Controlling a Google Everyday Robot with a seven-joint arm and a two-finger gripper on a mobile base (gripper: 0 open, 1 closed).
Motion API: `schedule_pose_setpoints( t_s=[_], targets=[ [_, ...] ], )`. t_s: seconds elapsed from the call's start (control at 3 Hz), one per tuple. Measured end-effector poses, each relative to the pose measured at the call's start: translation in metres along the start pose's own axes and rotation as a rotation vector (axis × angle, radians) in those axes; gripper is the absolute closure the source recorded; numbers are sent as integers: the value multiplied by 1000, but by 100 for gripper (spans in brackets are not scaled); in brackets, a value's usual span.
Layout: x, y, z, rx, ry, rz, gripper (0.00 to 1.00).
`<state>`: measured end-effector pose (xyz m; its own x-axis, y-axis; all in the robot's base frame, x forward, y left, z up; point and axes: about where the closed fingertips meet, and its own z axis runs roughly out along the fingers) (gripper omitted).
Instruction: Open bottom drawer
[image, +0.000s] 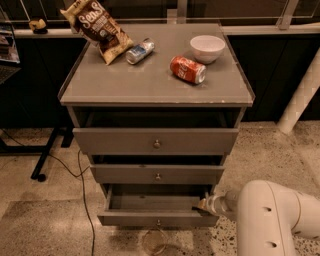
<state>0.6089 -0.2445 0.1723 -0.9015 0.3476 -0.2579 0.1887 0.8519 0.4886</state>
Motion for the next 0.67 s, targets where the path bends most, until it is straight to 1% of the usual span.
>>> schedule_pose_setpoints(
  t_s=[0.33,0.67],
  targets=[
    [11,12,3,15,14,-54,100],
    [27,21,1,22,53,-92,100]
  ],
)
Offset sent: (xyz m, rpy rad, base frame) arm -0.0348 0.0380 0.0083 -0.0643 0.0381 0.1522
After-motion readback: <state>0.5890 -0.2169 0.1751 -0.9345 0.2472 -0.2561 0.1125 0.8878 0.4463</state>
